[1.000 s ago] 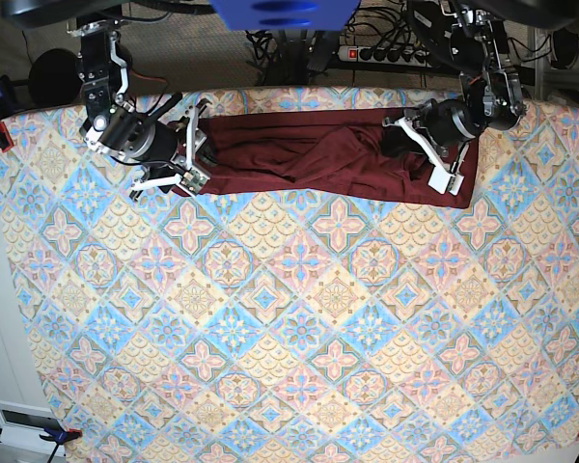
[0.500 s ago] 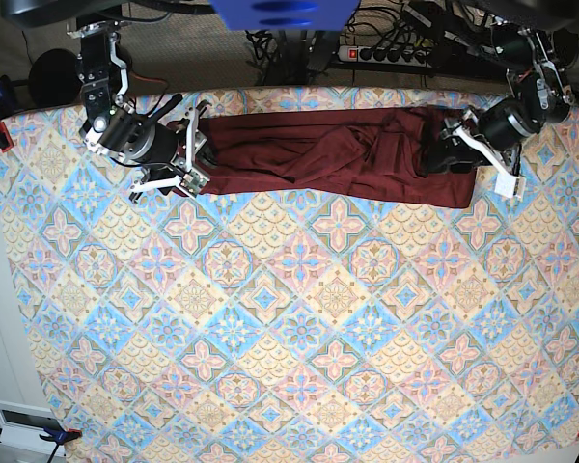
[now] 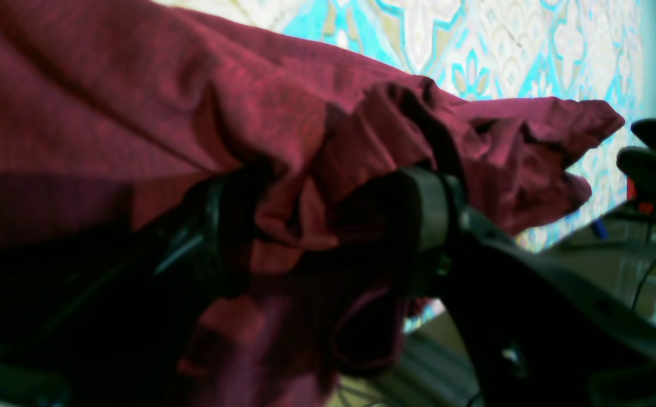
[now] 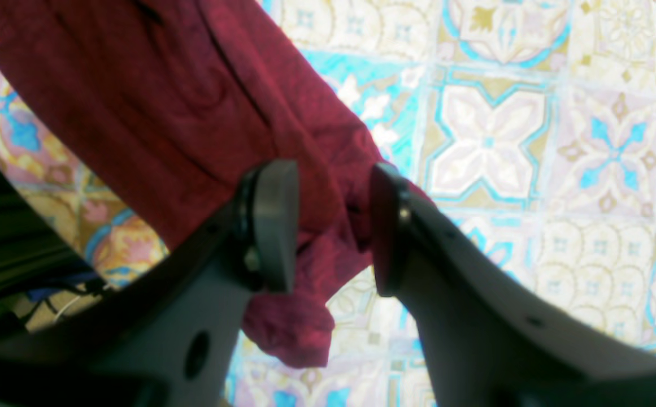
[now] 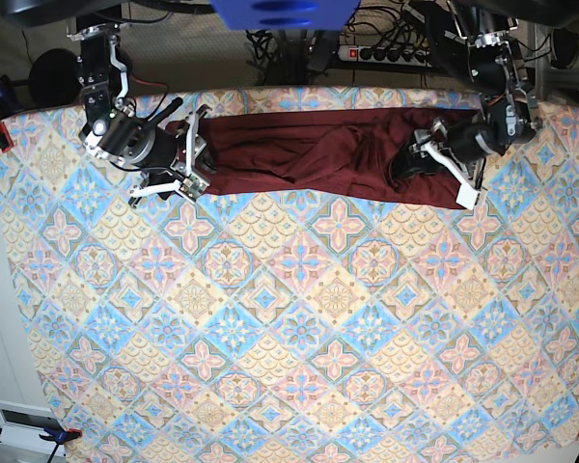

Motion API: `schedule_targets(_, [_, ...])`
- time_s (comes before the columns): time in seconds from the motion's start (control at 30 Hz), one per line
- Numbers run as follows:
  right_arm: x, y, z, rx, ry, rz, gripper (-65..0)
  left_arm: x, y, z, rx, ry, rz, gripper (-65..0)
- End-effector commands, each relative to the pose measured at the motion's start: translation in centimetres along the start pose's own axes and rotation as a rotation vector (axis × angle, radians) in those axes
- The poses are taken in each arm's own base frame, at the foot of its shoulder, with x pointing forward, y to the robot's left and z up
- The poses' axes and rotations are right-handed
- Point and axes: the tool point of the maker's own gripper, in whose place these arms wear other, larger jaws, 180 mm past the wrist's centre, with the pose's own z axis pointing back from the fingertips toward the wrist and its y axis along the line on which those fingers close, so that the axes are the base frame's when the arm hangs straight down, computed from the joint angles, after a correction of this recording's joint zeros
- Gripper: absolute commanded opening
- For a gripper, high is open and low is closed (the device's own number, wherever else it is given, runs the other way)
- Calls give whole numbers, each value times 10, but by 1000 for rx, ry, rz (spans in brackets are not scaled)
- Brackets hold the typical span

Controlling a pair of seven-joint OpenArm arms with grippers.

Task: Layout the t-shirt on the table in an organized manner, then fold the t-shirt properly
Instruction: 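Grasp the shirt end with the left gripper and fold it toward the right gripper, then release the right gripper and regrasp the other shirt end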

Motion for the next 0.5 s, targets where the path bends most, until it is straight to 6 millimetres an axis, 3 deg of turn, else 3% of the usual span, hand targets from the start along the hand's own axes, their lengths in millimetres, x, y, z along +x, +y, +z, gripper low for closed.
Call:
schedule_targets(0.0, [9,-5,5,-13,-35,10,-451,19,-11,-1,-34,-56,-18,-290])
schedule_targets(0.13, [9,-5,5,-13,-35,10,-451,40,-40,-15,-108,-118,-6,-290])
schedule_targets(0.27, [9,-4,5,-12,-34,9,-451,50,-53,-20,-146,-147,-3,-290])
schedule_targets(0.37, [7,-3,4,-10,-31,8,-451,50,-56,-19,-154,-151,-6,-290])
schedule_targets(0.47, [6,-3,4,-8,-27,7,-450,52,-58,-3,-161,-173,-39,-290])
